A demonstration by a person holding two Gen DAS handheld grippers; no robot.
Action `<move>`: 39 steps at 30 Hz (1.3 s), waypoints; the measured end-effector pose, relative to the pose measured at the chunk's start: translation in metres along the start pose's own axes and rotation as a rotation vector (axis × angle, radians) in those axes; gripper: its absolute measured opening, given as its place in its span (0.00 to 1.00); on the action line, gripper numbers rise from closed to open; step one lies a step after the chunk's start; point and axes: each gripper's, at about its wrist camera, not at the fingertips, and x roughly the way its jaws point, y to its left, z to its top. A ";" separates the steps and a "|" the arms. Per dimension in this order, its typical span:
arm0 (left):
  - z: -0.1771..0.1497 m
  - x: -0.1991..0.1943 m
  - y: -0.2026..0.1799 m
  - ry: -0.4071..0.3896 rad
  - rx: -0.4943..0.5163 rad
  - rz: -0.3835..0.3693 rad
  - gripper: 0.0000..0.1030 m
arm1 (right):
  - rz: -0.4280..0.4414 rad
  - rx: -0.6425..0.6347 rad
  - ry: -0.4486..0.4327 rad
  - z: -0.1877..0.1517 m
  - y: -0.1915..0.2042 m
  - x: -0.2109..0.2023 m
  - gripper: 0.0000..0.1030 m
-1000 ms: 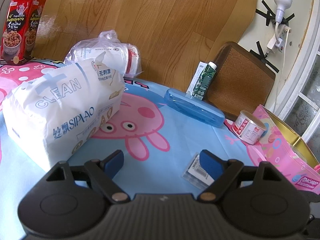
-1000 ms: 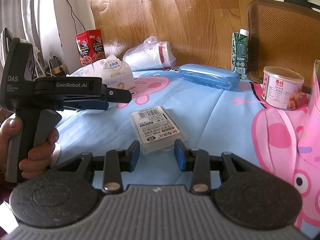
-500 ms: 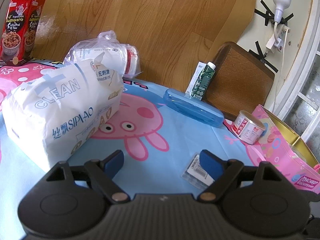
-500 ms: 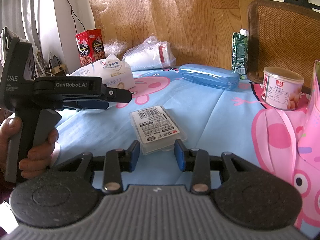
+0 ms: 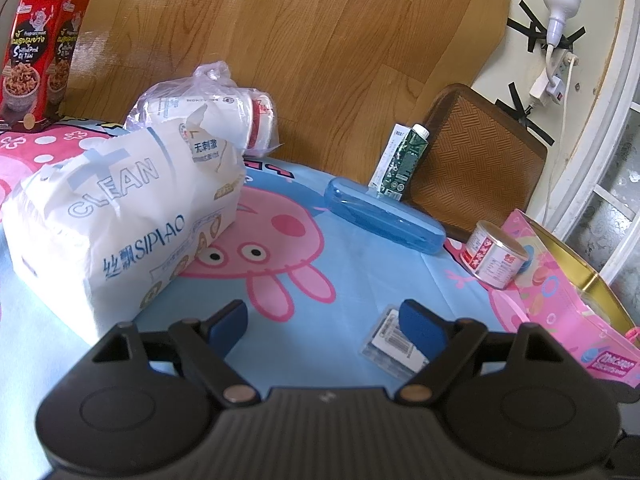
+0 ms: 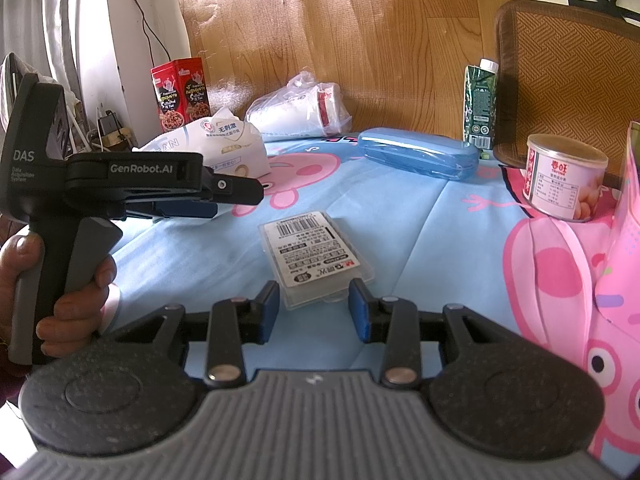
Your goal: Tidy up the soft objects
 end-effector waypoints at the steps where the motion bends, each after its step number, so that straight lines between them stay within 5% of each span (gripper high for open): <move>1: 0.000 0.000 -0.001 0.002 0.000 -0.005 0.83 | -0.002 -0.002 0.000 0.000 0.000 0.000 0.40; 19: -0.004 0.013 -0.029 0.143 -0.050 -0.196 0.77 | -0.046 -0.043 -0.012 -0.005 0.009 -0.009 0.39; 26: 0.004 0.018 -0.065 0.157 -0.024 -0.226 0.77 | -0.121 -0.053 -0.113 -0.006 0.003 -0.036 0.39; 34: 0.047 0.029 -0.172 0.103 0.158 -0.368 0.77 | -0.361 -0.091 -0.315 0.004 -0.029 -0.098 0.39; 39: 0.052 0.056 -0.254 0.131 0.258 -0.479 0.78 | -0.544 -0.048 -0.362 0.001 -0.073 -0.130 0.39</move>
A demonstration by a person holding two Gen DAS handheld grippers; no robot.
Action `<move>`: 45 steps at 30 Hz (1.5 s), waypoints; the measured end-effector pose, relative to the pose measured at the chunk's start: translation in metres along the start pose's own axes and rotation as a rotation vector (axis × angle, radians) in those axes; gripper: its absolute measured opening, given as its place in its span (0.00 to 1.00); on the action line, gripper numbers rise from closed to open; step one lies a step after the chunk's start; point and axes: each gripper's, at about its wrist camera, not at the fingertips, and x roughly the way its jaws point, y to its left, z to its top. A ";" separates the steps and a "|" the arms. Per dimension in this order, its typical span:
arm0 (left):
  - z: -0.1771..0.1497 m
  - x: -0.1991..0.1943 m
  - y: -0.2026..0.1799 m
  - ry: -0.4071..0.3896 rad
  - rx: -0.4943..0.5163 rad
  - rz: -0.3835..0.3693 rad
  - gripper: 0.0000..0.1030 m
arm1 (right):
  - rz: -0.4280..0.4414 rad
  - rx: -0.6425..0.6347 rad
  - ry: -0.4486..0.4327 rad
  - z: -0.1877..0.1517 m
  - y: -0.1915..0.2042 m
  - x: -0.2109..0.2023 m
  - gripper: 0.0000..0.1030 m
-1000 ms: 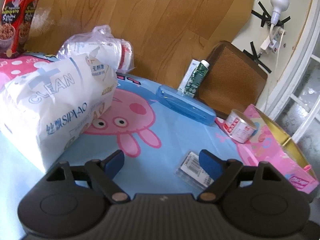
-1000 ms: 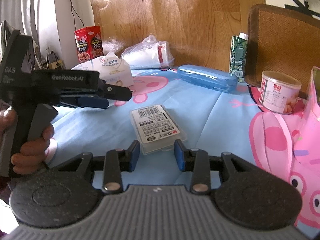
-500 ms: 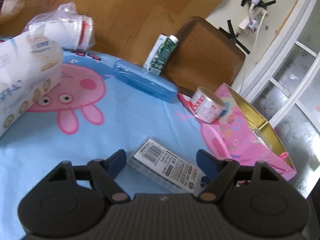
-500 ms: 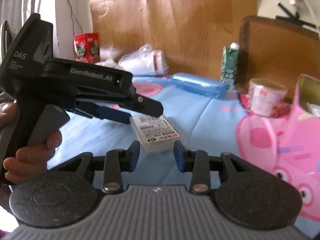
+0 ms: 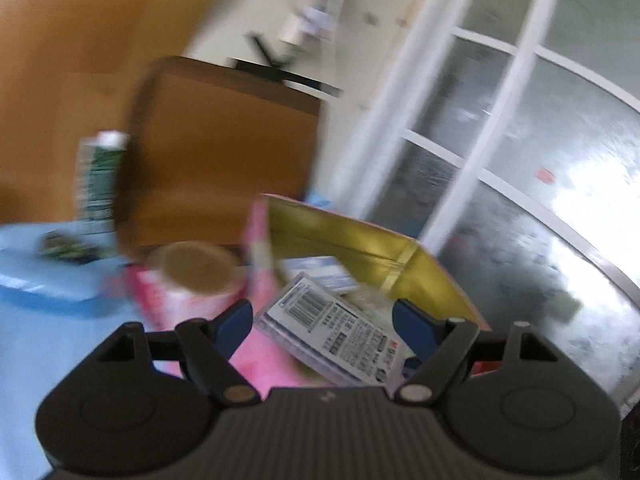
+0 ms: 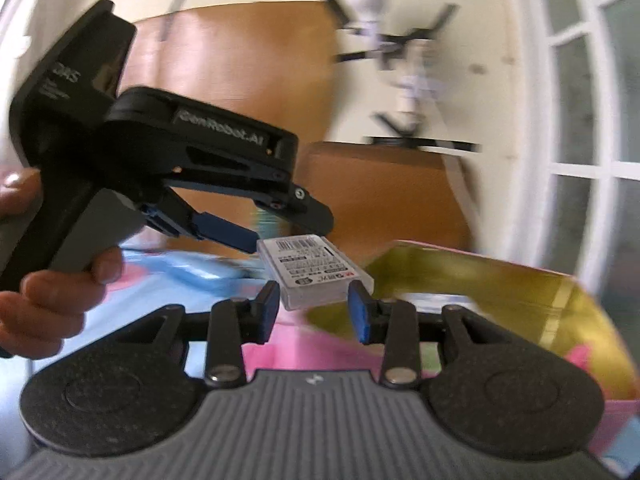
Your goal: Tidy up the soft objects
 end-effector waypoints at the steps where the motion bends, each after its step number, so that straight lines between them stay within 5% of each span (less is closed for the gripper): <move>1: 0.002 0.008 -0.008 0.008 0.014 -0.004 0.81 | -0.070 -0.014 0.001 -0.003 -0.009 0.004 0.40; 4: -0.005 0.024 -0.025 0.013 0.061 0.036 0.81 | -0.267 -0.021 0.082 -0.017 -0.035 0.025 0.45; 9: -0.023 0.008 -0.008 0.021 0.054 0.087 0.81 | -0.219 0.173 0.052 -0.018 -0.063 0.015 0.45; 16: -0.058 -0.057 0.066 -0.024 -0.052 0.244 0.81 | -0.032 0.136 -0.009 -0.012 -0.013 0.015 0.45; 24: -0.110 -0.111 0.135 -0.026 -0.120 0.494 0.81 | 0.219 0.057 0.115 -0.018 0.074 0.041 0.45; 36: -0.122 -0.127 0.154 -0.070 -0.163 0.515 0.86 | 0.244 0.170 0.335 -0.033 0.089 0.071 0.48; 45: -0.124 -0.129 0.154 -0.084 -0.175 0.519 0.93 | 0.255 0.171 0.340 -0.034 0.093 0.070 0.55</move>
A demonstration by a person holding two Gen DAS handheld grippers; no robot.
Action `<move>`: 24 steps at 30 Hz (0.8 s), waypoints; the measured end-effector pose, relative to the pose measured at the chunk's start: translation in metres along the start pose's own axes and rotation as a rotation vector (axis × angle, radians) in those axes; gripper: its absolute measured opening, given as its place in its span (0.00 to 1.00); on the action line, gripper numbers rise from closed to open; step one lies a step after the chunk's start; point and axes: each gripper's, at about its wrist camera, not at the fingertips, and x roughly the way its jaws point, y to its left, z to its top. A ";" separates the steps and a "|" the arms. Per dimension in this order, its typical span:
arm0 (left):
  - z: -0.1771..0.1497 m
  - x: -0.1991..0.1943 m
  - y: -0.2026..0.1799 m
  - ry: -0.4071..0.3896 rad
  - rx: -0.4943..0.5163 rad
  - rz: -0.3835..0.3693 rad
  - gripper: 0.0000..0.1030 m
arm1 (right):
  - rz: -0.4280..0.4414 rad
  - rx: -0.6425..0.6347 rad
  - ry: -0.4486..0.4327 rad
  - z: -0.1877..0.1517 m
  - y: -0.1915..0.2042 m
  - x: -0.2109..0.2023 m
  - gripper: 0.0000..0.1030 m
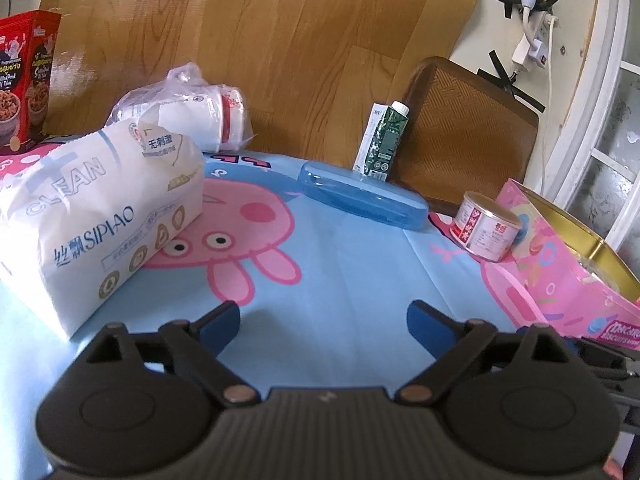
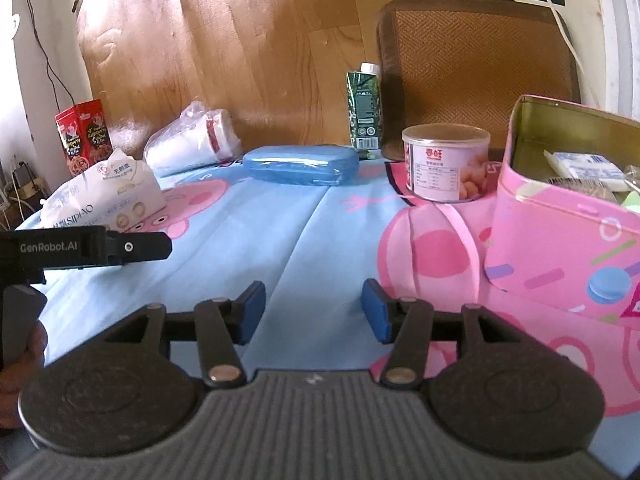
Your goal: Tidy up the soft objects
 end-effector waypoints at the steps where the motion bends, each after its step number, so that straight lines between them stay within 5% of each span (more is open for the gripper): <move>1: 0.000 0.000 0.000 0.000 0.000 0.002 0.94 | 0.003 0.003 0.000 0.000 0.000 -0.001 0.55; 24: 0.000 0.002 0.002 0.010 -0.017 0.014 0.96 | 0.022 0.028 -0.003 0.001 -0.004 0.000 0.56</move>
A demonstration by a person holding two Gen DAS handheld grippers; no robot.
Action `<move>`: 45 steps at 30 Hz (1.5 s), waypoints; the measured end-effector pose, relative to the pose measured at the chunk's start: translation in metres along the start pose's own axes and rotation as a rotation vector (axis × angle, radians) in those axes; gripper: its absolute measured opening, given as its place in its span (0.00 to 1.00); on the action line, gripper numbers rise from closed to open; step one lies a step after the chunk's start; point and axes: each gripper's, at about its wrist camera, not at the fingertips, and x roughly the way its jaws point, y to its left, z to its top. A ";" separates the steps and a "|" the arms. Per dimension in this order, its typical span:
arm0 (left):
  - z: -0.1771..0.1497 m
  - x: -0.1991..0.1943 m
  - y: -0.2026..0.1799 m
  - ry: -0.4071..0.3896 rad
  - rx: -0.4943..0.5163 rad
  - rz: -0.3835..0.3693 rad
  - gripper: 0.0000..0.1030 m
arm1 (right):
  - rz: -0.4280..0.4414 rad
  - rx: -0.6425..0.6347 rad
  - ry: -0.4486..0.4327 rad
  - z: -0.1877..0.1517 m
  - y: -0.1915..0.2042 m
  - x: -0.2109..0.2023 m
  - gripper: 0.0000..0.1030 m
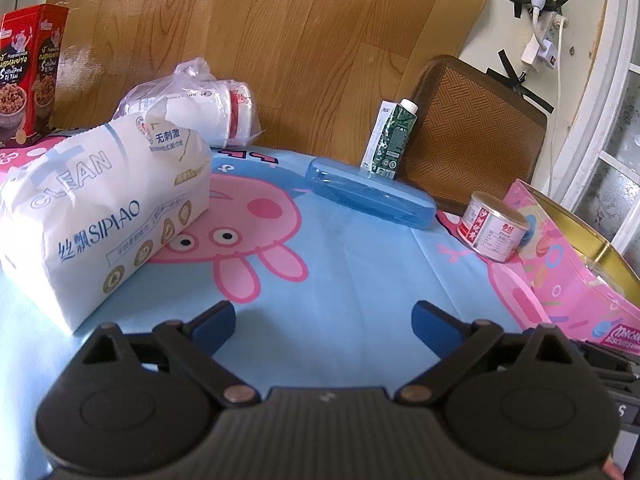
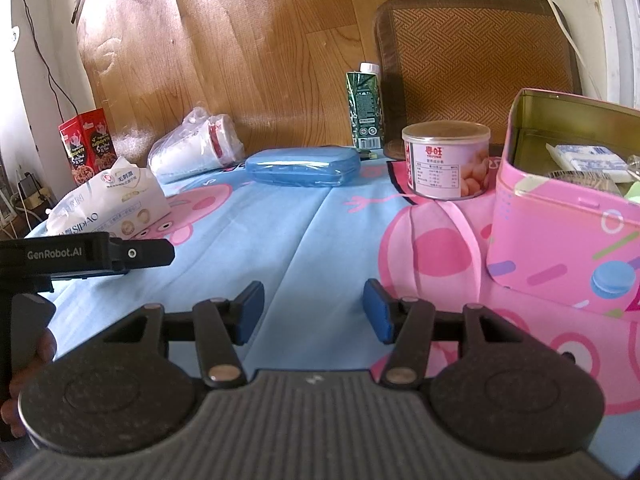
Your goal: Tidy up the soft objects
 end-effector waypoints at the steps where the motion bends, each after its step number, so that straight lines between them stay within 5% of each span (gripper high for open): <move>1: 0.000 0.000 0.000 0.000 0.000 0.000 0.96 | 0.000 0.000 0.000 0.000 0.000 0.000 0.56; 45: 0.000 0.001 -0.001 0.000 0.000 -0.001 0.98 | 0.001 0.002 0.001 0.000 0.000 0.000 0.58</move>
